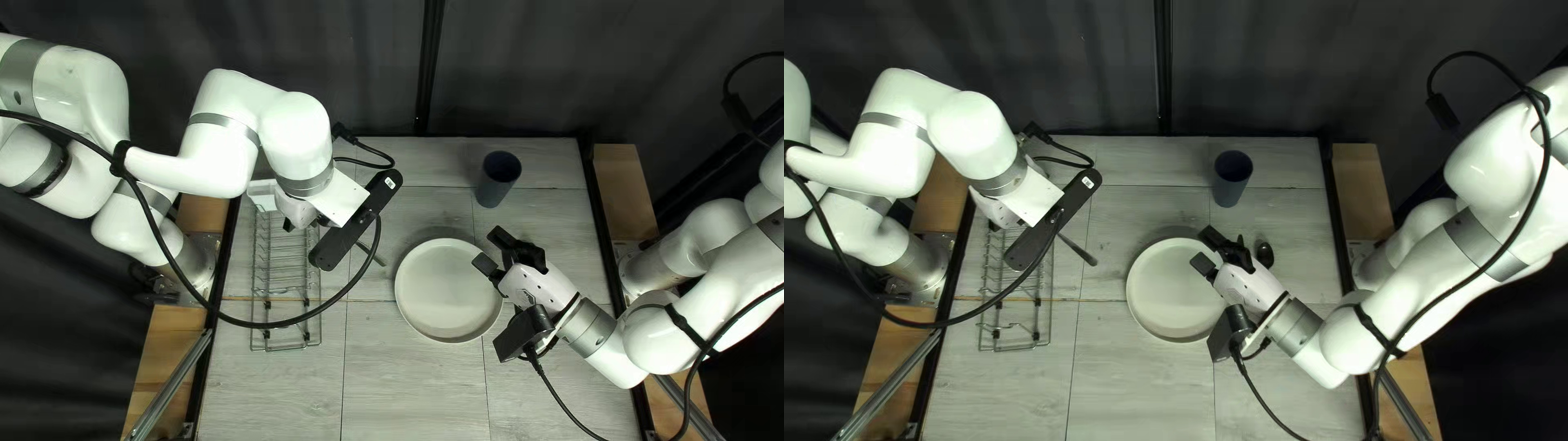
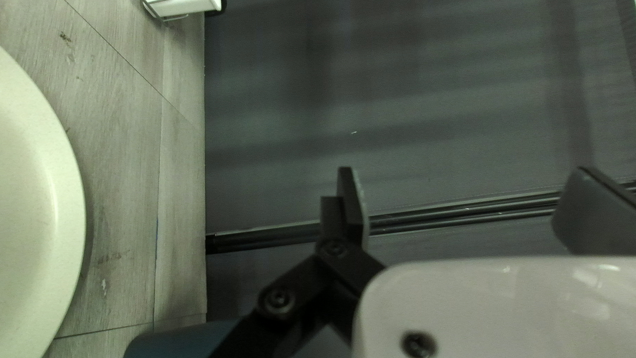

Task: Pick up and place plate onto table. Place down one fork to the left of the plate. Place spoon and knife to the right of the plate. Place cup above the knife and spoon

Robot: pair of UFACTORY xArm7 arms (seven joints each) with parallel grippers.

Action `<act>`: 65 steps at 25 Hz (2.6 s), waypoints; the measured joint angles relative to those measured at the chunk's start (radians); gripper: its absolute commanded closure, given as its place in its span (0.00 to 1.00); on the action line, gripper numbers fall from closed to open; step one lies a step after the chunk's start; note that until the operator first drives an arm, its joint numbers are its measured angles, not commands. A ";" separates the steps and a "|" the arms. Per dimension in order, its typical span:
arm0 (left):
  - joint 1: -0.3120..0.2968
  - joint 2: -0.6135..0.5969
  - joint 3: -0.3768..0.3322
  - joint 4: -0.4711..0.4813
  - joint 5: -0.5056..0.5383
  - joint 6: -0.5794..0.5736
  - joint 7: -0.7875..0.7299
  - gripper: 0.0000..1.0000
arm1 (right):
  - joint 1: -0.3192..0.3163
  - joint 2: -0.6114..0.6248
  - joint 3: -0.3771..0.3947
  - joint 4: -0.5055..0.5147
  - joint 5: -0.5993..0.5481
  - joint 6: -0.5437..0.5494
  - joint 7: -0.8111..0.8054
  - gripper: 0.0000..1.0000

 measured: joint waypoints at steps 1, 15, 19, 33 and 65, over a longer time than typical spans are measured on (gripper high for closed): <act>0.000 0.000 0.000 0.000 0.000 0.000 0.000 1.00 | 0.000 0.000 0.000 -0.001 -0.001 0.000 0.000 0.00; 0.000 0.000 0.000 0.000 0.000 0.000 0.000 1.00 | 0.038 -0.307 -0.193 0.069 0.434 -0.217 -0.523 0.00; 0.000 0.000 0.000 0.000 0.000 0.000 0.000 1.00 | 0.070 -0.395 -0.287 0.097 0.571 -0.251 -0.690 0.00; 0.000 0.000 0.000 0.000 0.000 0.000 0.000 1.00 | 0.199 -0.614 -0.642 0.167 0.931 -0.232 -1.220 0.00; -0.083 0.139 0.006 -0.105 0.111 -0.270 0.577 1.00 | 0.200 -0.615 -0.643 0.168 0.933 -0.230 -1.223 0.00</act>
